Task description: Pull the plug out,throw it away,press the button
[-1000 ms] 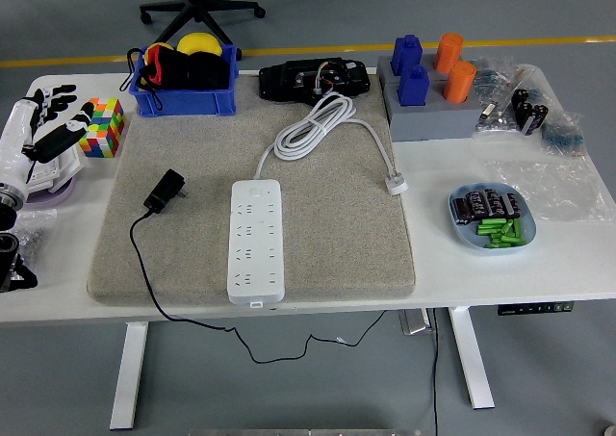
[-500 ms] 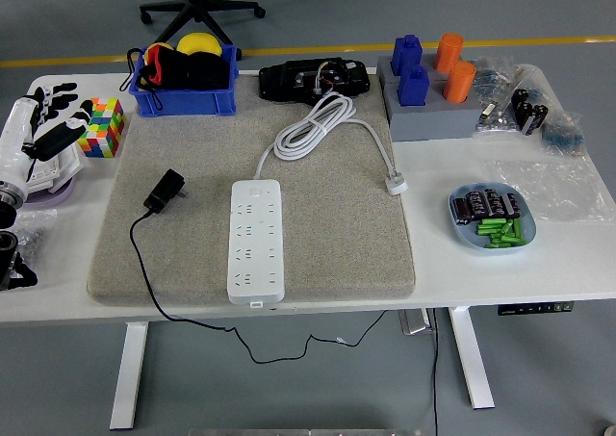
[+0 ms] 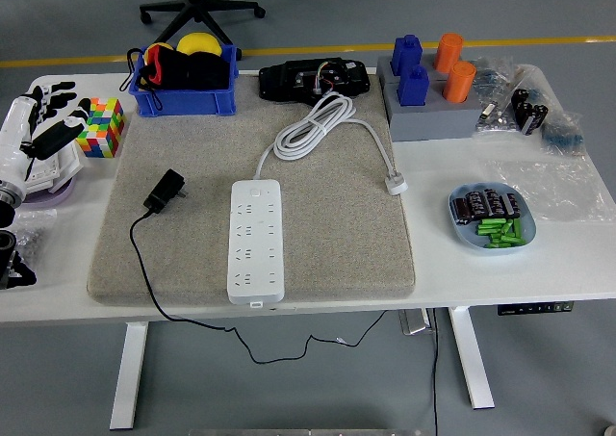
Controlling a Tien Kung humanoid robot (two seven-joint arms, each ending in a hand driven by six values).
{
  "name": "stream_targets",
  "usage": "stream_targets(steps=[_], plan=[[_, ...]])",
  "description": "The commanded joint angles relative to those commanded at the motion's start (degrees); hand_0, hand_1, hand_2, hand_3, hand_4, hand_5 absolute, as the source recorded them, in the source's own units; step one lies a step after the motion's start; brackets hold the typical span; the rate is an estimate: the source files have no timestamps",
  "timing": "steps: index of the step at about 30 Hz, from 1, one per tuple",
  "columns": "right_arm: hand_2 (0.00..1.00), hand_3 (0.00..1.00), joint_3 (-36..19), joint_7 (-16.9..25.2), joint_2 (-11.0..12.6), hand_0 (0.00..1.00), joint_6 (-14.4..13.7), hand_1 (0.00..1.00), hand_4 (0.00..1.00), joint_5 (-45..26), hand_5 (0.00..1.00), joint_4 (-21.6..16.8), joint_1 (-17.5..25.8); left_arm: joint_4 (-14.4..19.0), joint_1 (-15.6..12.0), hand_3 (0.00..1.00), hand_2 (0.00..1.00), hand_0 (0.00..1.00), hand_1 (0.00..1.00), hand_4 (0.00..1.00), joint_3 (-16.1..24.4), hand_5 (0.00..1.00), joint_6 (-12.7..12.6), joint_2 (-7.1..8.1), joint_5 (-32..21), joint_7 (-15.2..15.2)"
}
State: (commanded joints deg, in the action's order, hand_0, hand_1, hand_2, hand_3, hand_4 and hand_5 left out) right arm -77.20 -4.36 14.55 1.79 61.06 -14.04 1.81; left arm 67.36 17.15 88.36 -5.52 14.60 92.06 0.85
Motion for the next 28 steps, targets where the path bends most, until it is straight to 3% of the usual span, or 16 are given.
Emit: stream_targets(steps=[28], plan=[[0.657, 0.640, 0.38, 0.03, 0.25, 0.725, -0.03, 0.677, 0.740, -0.06, 0.593, 0.01, 0.32, 0.55, -0.57, 0.802, 0.782, 0.857, 0.828, 0.630, 0.03, 0.521, 0.04, 0.14, -0.35, -0.20]])
